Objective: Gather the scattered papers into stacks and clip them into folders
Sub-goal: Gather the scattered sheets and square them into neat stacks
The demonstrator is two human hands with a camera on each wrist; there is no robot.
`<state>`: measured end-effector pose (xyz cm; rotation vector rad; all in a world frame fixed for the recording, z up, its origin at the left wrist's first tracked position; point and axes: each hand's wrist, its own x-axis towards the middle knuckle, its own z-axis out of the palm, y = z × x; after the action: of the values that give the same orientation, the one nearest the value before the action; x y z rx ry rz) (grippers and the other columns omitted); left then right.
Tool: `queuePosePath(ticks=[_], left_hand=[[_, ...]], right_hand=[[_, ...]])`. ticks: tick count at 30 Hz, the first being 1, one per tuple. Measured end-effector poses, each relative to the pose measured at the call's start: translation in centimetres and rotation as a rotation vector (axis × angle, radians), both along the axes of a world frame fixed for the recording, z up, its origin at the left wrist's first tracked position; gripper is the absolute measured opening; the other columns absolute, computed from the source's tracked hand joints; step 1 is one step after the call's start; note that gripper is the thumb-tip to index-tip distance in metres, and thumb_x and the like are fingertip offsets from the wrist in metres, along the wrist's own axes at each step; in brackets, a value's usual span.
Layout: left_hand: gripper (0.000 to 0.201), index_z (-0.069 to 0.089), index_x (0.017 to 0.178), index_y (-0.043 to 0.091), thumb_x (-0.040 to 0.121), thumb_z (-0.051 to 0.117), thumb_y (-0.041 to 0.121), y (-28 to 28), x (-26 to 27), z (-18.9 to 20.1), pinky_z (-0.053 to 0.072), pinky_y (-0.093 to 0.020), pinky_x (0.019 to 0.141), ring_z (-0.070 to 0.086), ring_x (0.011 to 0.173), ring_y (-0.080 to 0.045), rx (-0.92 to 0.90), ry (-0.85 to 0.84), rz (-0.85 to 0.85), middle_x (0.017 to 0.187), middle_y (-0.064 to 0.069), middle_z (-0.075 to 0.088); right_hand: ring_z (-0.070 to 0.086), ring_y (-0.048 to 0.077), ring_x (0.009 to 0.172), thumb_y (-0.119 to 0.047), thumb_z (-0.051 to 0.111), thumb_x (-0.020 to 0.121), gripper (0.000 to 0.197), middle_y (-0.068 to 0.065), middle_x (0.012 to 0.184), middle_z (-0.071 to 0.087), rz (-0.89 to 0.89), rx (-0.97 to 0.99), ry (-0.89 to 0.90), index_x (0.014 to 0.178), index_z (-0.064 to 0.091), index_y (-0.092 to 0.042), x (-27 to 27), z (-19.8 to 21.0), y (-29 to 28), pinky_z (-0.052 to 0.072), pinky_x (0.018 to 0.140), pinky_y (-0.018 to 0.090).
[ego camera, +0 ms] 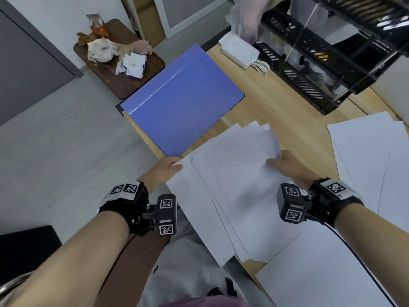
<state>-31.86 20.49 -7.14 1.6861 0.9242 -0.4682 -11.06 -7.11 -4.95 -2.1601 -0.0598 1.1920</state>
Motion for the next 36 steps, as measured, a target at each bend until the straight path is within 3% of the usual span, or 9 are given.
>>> queuePosePath(ticks=[3, 7, 11, 15, 17, 22, 27, 30, 36], left_hand=[[0.029, 0.065, 0.114, 0.01, 0.1, 0.039, 0.011, 0.0, 2.1, -0.2, 0.045, -0.025, 0.075, 0.057, 0.094, -0.018, 0.014, 0.02, 0.045, 0.106, -0.003, 0.063], [0.023, 0.067, 0.089, 0.017, 0.1, 0.047, 0.021, 0.0, 4.5, 0.2, 0.043, -0.017, 0.055, 0.058, 0.077, -0.016, -0.078, -0.005, 0.141, 0.084, 0.003, 0.064], [0.014, 0.065, 0.107, 0.017, 0.098, 0.055, 0.021, -0.6, 6.6, 0.2, 0.047, -0.024, 0.071, 0.059, 0.089, -0.019, -0.102, 0.004, 0.107, 0.096, -0.003, 0.064], [0.016, 0.069, 0.098, 0.022, 0.091, 0.059, 0.033, -0.8, 7.9, -0.4, 0.049, -0.04, 0.099, 0.064, 0.101, -0.023, -0.105, 0.068, 0.013, 0.11, -0.005, 0.069], [0.019, 0.069, 0.095, 0.025, 0.088, 0.063, 0.041, -0.7, 8.3, -0.4, 0.05, -0.042, 0.099, 0.067, 0.1, -0.023, -0.131, 0.091, -0.035, 0.108, -0.003, 0.071], [0.037, 0.065, 0.113, 0.023, 0.08, 0.079, 0.03, -0.9, 9.4, -0.2, 0.055, -0.033, 0.087, 0.069, 0.094, -0.014, -0.21, 0.025, -0.277, 0.104, 0.006, 0.072], [0.059, 0.049, 0.14, 0.022, 0.087, 0.072, 0.031, -0.6, 11.6, 0.6, 0.03, -0.03, 0.113, 0.043, 0.128, -0.005, -0.056, -0.074, -0.561, 0.137, 0.016, 0.048], [0.045, 0.056, 0.134, 0.02, 0.091, 0.067, 0.018, 0.4, 13.4, 2.0, 0.039, -0.025, 0.106, 0.053, 0.122, -0.007, -0.106, -0.151, -0.577, 0.132, 0.012, 0.058], [0.032, 0.063, 0.117, 0.027, 0.09, 0.066, 0.009, 1.0, 17.1, 5.8, 0.053, -0.014, 0.077, 0.067, 0.1, -0.006, -0.262, -0.212, -0.449, 0.115, 0.014, 0.066]], right_hand=[[0.068, 0.018, 0.08, -0.006, 0.05, 0.094, 0.022, 0.007, 0.101, 0.069, -0.048, 0.022, 0.012, 0.112, 0.062, -0.008, -0.1, 0.0, -0.9, 0.051, 0.061, 0.027], [0.068, 0.018, 0.079, -0.008, 0.053, 0.094, 0.02, 0.004, 0.096, 0.07, -0.115, 0.037, 0.024, 0.112, 0.062, -0.007, 0.0, -0.4, -2.3, 0.05, 0.061, 0.028], [0.069, 0.026, 0.086, -0.006, 0.053, 0.094, 0.025, 0.01, 0.104, 0.07, -0.17, 0.056, 0.044, 0.118, 0.06, -0.005, -0.6, -1.2, -2.1, 0.053, 0.067, 0.032], [0.069, 0.031, 0.09, -0.006, 0.056, 0.093, 0.025, 0.013, 0.108, 0.07, -0.138, 0.063, 0.07, 0.117, 0.062, -0.005, -1.2, -1.8, -1.2, 0.054, 0.077, 0.037], [0.07, 0.031, 0.09, -0.009, 0.057, 0.093, 0.023, 0.013, 0.106, 0.071, -0.107, 0.058, 0.076, 0.115, 0.064, -0.004, -1.2, -2.0, -0.7, 0.057, 0.079, 0.039], [0.071, 0.028, 0.087, -0.017, 0.062, 0.091, 0.021, 0.012, 0.103, 0.073, -0.099, 0.024, 0.03, 0.107, 0.068, -0.005, -1.1, -2.4, 0.6, 0.058, 0.083, 0.043], [0.066, 0.022, 0.091, -0.028, 0.074, 0.081, 0.044, 0.003, 0.104, 0.064, -0.225, 0.046, -0.053, 0.113, 0.048, -0.013, -0.6, -1.6, 1.5, 0.056, 0.075, 0.036], [0.07, 0.022, 0.089, -0.028, 0.08, 0.078, 0.055, 0.003, 0.104, 0.069, -0.312, 0.146, 0.039, 0.12, 0.045, -0.017, 0.2, 0.2, 0.8, 0.056, 0.075, 0.035], [0.073, 0.022, 0.094, -0.017, 0.07, 0.088, 0.025, 0.002, 0.105, 0.075, -0.14, 0.242, 0.12, 0.113, 0.069, -0.012, 1.5, 3.8, -1.2, 0.056, 0.086, 0.036]])
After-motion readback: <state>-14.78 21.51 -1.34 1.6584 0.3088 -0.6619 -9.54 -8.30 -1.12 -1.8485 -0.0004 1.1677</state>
